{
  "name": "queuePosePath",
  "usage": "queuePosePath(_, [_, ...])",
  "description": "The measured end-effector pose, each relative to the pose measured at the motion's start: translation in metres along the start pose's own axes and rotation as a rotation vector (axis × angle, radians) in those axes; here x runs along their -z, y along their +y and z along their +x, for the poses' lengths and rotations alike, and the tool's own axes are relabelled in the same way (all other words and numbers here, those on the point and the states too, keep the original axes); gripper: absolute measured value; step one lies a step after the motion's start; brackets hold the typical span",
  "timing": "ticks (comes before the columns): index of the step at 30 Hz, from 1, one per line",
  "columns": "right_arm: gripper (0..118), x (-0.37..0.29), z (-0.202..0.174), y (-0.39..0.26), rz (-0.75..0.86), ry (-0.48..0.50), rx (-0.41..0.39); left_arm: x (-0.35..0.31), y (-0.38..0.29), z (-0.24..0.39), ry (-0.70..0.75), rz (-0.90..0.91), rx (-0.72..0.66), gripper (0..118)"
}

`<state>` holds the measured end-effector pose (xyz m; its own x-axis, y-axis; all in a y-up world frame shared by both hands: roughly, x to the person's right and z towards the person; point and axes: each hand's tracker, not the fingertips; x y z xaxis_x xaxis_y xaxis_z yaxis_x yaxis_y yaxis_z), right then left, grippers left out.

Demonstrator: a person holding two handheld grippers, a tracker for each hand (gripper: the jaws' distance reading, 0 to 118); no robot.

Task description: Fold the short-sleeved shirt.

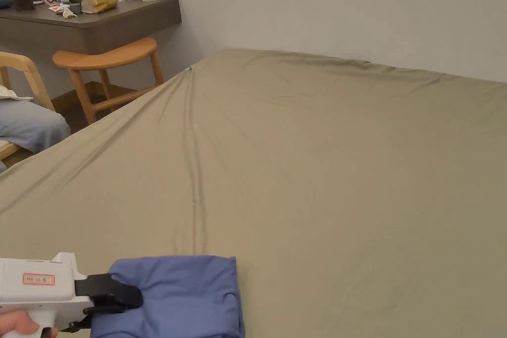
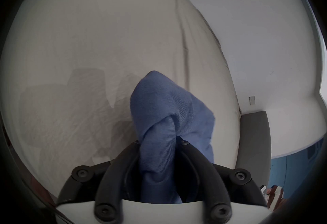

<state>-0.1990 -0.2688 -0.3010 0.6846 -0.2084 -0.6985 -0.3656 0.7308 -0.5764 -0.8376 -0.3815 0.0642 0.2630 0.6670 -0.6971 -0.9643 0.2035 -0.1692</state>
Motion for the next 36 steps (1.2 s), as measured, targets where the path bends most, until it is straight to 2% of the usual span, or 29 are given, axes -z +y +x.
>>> queuePosePath(1, [1,0.000,-0.002,0.001,0.000,-0.002,-0.006,0.001,-0.002,-0.002,0.006,0.002,-0.014,25])
queuePosePath(2, [1,-0.002,-0.003,0.002,0.002,-0.006,-0.013,0.000,-0.003,-0.002,0.018,0.012,-0.011,32])
queuePosePath(3, [1,-0.004,-0.003,0.003,0.005,-0.008,-0.018,-0.004,-0.006,0.005,0.068,0.046,0.009,45])
queuePosePath(4, [1,-0.007,-0.002,0.004,0.012,-0.012,-0.019,-0.006,-0.009,0.011,0.144,0.086,0.039,65])
queuePosePath(5, [1,-0.011,0.000,0.004,0.021,-0.013,-0.018,-0.008,-0.012,0.018,0.255,0.143,0.077,90])
queuePosePath(6, [1,-0.015,0.002,0.005,0.029,-0.014,-0.013,-0.012,-0.018,0.024,0.345,0.216,0.120,102])
queuePosePath(7, [1,-0.018,0.004,0.005,0.036,-0.012,-0.010,-0.016,-0.014,0.027,0.415,0.275,0.181,103])
queuePosePath(9, [1,-0.028,0.009,0.003,0.056,-0.020,-0.006,-0.027,-0.036,0.052,0.538,0.386,0.349,86])
queuePosePath(11, [1,-0.036,0.016,0.001,0.070,-0.022,0.006,-0.040,-0.048,0.065,0.541,0.456,0.488,63])
queuePosePath(13, [1,-0.045,0.022,-0.003,0.082,-0.026,0.015,-0.052,-0.077,0.091,0.458,0.467,0.564,45])
queuePosePath(16, [1,-0.061,0.035,-0.014,0.108,-0.030,0.035,-0.055,-0.122,0.127,0.271,0.377,0.574,5])
queuePosePath(17, [1,-0.066,0.040,-0.018,0.114,-0.033,0.040,-0.051,-0.138,0.138,0.235,0.339,0.541,0])
queuePosePath(19, [1,-0.076,0.048,-0.024,0.130,-0.054,0.044,-0.040,-0.172,0.167,0.206,0.283,0.535,0])
queuePosePath(22, [1,-0.093,0.059,-0.036,0.172,-0.117,0.039,-0.023,-0.227,0.207,0.140,0.299,0.552,0])
queuePosePath(23, [1,-0.099,0.063,-0.040,0.201,-0.152,0.028,-0.015,-0.250,0.223,0.117,0.325,0.632,0])
queuePosePath(25, [1,-0.109,0.076,-0.049,0.263,-0.218,0.012,-0.005,-0.290,0.258,0.152,0.432,0.746,0])
queuePosePath(28, [1,-0.126,0.087,-0.058,0.377,-0.330,-0.050,0.002,-0.335,0.299,0.042,0.581,0.807,0])
queuePosePath(31, [1,-0.148,0.096,-0.065,0.537,-0.381,-0.074,-0.004,-0.376,0.342,0.019,0.773,0.896,0])
queuePosePath(36, [1,-0.180,0.083,-0.066,0.758,-0.520,-0.110,-0.027,-0.420,0.387,-0.041,1.001,1.001,0])
